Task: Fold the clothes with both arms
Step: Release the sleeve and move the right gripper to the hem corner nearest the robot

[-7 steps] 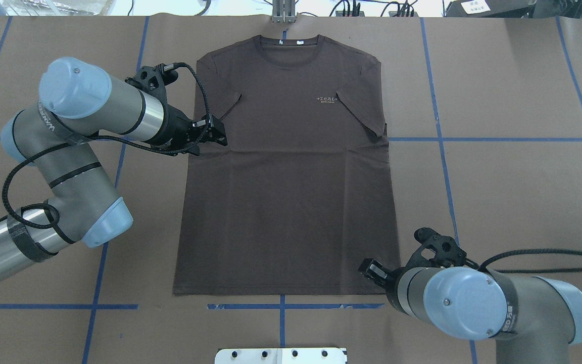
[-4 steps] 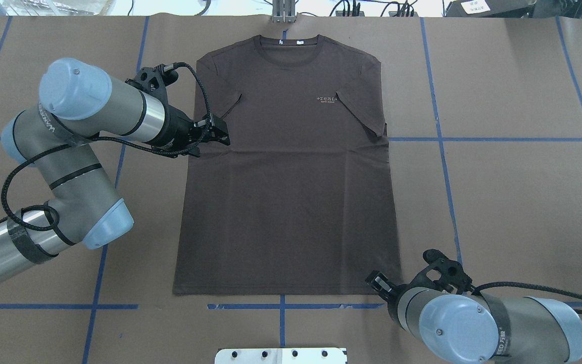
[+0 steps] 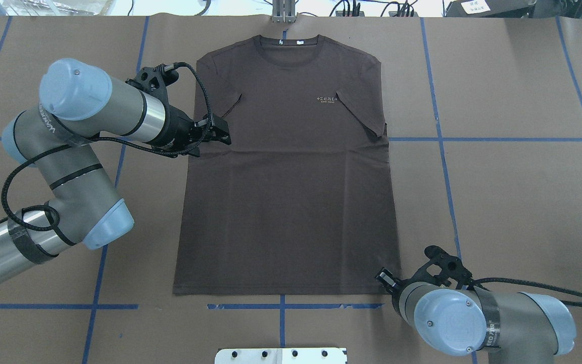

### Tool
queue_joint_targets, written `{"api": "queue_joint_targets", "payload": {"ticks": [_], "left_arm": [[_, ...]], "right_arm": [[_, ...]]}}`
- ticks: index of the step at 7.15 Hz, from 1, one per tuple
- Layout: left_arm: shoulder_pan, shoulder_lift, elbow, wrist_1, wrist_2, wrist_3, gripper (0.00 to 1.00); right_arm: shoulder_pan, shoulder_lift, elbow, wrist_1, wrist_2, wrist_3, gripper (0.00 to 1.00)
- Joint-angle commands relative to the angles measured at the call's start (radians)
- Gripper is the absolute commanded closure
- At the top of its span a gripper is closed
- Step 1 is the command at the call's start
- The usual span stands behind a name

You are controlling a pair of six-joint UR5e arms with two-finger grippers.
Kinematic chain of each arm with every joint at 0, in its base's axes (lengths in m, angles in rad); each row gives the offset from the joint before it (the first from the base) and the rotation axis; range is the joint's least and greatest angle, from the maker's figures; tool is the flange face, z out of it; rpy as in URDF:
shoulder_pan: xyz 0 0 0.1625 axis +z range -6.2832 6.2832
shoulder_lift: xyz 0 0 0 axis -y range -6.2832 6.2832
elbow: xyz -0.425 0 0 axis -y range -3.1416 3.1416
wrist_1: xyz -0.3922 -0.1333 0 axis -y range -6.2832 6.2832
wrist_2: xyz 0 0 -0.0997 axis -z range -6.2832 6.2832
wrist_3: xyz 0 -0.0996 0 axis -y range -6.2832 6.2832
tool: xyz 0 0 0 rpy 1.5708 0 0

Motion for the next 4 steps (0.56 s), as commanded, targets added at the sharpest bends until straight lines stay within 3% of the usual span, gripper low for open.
{"api": "queue_joint_targets", "payload": {"ticks": [1, 2, 4], "left_arm": [[0.0, 0.002, 0.001, -0.002, 0.0, 0.001, 0.17], [0.0, 0.002, 0.003, -0.003, 0.0, 0.002, 0.17], [0.0, 0.002, 0.001, -0.003, 0.0, -0.001, 0.16]], "right_arm": [[0.003, 0.0, -0.004, -0.001, -0.001, -0.003, 0.63], [0.003, -0.002, 0.0, -0.002, 0.001, -0.003, 0.97], [0.011, -0.003, 0.005, -0.002, 0.002, -0.003, 1.0]]}}
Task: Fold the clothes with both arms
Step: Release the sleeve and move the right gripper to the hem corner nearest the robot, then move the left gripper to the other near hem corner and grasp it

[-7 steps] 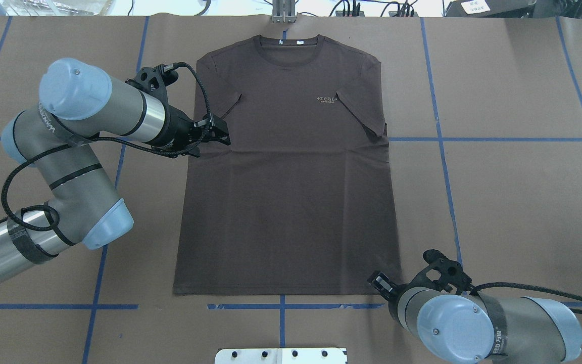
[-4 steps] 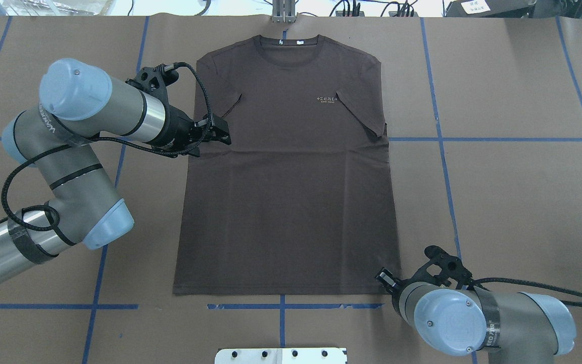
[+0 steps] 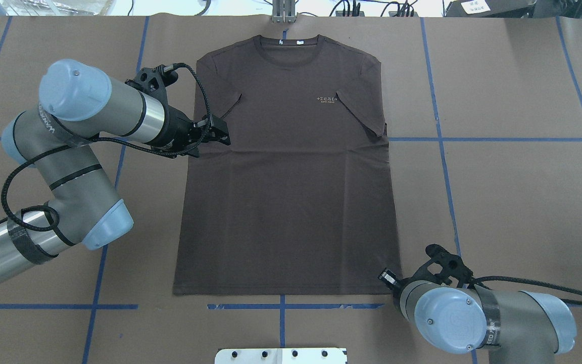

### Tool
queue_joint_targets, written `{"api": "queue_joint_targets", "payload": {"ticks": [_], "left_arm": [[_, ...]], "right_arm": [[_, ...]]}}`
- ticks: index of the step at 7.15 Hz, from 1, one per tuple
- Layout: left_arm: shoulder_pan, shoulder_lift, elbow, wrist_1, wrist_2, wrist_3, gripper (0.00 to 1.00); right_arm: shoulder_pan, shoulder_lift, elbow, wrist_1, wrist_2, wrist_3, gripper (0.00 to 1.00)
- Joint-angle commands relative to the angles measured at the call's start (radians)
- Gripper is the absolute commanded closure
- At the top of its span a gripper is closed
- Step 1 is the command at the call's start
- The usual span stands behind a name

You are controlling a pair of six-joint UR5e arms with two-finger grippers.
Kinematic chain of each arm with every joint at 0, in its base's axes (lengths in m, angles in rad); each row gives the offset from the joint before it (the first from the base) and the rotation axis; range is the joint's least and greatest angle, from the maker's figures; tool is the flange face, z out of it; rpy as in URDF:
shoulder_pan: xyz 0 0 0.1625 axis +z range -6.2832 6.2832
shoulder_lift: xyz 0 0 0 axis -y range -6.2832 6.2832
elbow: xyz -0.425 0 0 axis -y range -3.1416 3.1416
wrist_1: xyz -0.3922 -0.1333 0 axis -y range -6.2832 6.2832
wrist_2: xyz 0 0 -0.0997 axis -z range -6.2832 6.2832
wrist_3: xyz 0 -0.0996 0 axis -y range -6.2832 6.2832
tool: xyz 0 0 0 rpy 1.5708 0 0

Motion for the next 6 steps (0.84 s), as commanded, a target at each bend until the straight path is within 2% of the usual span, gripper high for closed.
{"api": "queue_joint_targets", "payload": {"ticks": [1, 2, 3, 4, 5, 6], "left_arm": [[0.008, 0.004, -0.003, 0.001, 0.006, -0.002, 0.13], [0.056, 0.03, -0.063, 0.01, 0.071, -0.055, 0.14], [0.166, 0.124, -0.171, 0.027, 0.178, -0.115, 0.14], [0.278, 0.213, -0.239, 0.072, 0.324, -0.134, 0.18], [0.337, 0.235, -0.25, 0.091, 0.371, -0.189, 0.19], [0.389, 0.236, -0.275, 0.166, 0.376, -0.25, 0.23]], "right_arm": [[0.012, 0.0, 0.02, -0.002, 0.001, 0.0, 1.0], [0.018, 0.002, 0.045, -0.002, 0.001, 0.0, 1.0], [0.02, 0.003, 0.048, -0.002, 0.001, 0.0, 1.0], [0.021, 0.003, 0.048, -0.002, 0.001, 0.0, 1.0], [0.021, 0.006, 0.048, 0.0, 0.001, 0.0, 1.0], [0.023, 0.009, 0.051, 0.0, 0.001, -0.002, 1.0]]}}
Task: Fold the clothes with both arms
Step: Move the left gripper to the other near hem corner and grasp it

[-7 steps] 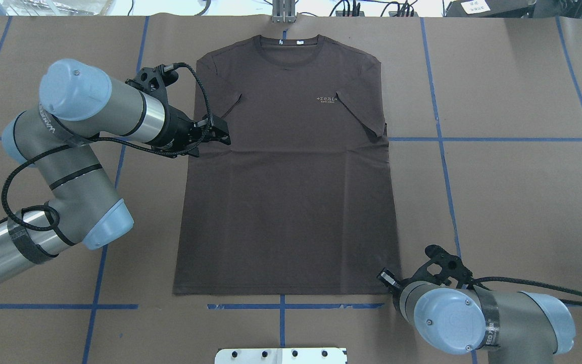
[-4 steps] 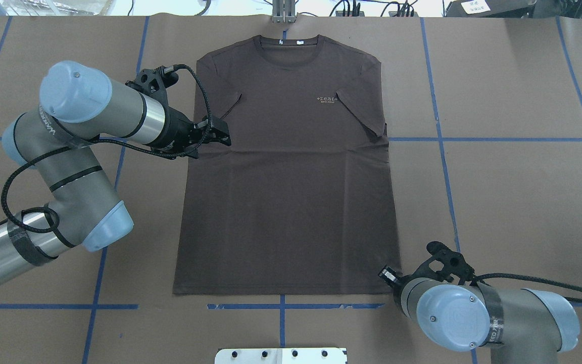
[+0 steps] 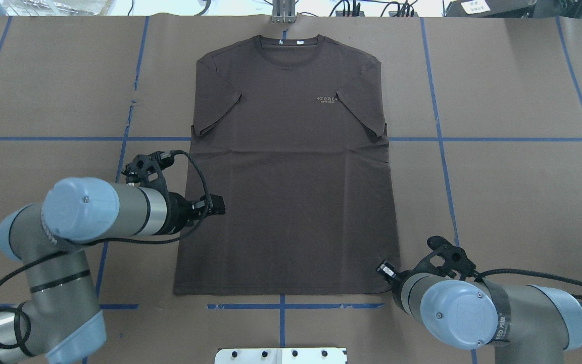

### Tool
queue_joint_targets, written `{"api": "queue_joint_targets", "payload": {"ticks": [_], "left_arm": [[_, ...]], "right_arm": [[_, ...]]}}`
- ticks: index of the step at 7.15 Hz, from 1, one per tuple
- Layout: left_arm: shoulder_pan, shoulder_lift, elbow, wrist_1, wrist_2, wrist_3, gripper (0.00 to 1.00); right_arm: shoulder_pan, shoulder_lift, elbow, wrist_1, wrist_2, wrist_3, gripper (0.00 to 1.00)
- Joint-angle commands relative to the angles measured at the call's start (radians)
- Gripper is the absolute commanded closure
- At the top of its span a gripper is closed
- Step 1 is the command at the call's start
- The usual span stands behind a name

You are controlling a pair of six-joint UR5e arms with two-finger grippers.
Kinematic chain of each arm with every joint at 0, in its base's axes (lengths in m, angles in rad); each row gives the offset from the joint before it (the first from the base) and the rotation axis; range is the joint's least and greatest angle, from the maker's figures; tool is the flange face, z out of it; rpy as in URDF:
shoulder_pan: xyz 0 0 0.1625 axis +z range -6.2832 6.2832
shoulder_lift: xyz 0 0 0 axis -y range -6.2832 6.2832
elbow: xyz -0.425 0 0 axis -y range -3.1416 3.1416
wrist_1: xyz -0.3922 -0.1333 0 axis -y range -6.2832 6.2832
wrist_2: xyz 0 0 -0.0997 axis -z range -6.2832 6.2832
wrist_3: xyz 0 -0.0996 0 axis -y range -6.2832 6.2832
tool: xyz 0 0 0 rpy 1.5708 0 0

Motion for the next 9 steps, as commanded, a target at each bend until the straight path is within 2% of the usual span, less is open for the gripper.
{"api": "queue_joint_targets", "payload": {"ticks": [1, 2, 3, 9], "left_arm": [[0.113, 0.018, -0.069, 0.199, 0.061, -0.076, 0.24], [0.139, 0.032, -0.103, 0.265, 0.072, -0.095, 0.25], [0.143, 0.042, -0.104, 0.28, 0.072, -0.098, 0.26], [0.181, 0.076, -0.093, 0.283, 0.071, -0.133, 0.33]], "right_arm": [[0.002, 0.003, 0.006, 0.001, 0.002, 0.0, 1.0], [0.002, 0.003, 0.007, 0.001, 0.0, 0.0, 1.0], [0.002, 0.002, 0.006, 0.001, 0.002, 0.0, 1.0], [0.002, 0.003, 0.006, 0.001, 0.0, -0.001, 1.0]]}}
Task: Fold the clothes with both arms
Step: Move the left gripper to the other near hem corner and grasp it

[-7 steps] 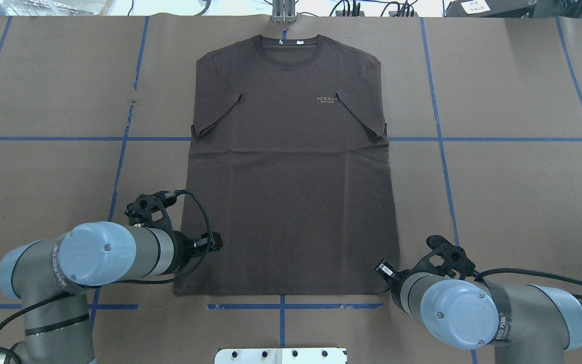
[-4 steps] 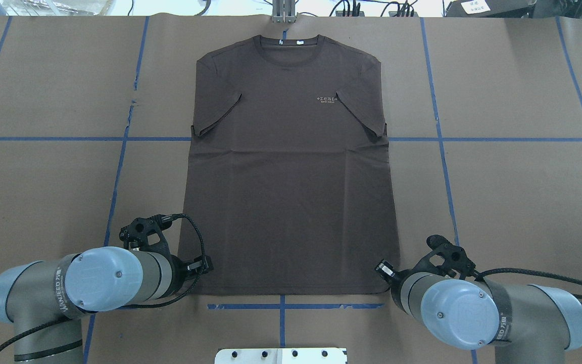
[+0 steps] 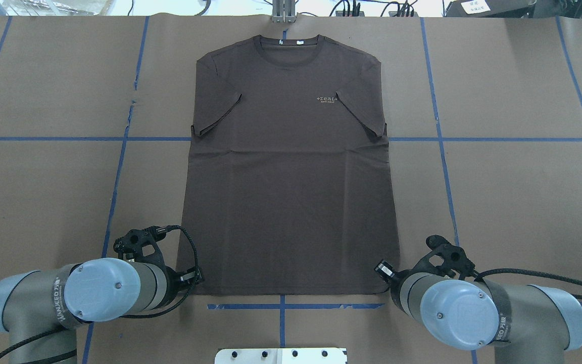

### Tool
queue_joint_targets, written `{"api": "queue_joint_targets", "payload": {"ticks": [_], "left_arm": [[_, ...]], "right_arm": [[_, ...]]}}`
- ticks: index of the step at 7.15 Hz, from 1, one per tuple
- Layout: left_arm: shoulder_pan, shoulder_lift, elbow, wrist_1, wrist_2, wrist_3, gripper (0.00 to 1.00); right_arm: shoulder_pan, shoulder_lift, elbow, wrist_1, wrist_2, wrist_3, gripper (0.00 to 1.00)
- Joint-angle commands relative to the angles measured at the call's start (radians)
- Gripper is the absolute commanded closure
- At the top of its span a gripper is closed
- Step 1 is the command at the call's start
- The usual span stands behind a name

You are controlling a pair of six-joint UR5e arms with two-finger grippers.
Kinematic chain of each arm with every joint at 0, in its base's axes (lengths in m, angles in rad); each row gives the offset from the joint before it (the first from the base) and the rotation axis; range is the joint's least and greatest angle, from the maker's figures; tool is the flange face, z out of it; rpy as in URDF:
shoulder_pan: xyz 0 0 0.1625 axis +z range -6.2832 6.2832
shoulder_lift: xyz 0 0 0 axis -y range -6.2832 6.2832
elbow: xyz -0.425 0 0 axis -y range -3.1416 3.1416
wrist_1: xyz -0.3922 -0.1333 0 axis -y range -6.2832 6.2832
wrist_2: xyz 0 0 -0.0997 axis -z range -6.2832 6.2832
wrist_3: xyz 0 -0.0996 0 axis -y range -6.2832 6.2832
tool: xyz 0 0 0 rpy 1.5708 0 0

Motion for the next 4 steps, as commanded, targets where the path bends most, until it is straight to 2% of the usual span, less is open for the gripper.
{"api": "queue_joint_targets", "payload": {"ticks": [1, 3, 4], "left_arm": [[0.004, 0.001, 0.007, 0.002, -0.001, -0.004, 0.36], [0.004, 0.016, 0.005, 0.0, -0.002, -0.004, 0.42], [0.004, 0.018, 0.005, 0.0, -0.004, -0.004, 0.49]], "right_arm": [[0.001, 0.001, -0.002, 0.0, 0.0, -0.001, 1.0], [0.006, 0.001, -0.002, -0.001, 0.002, -0.001, 1.0], [0.007, 0.001, -0.002, 0.0, 0.002, -0.001, 1.0]]}}
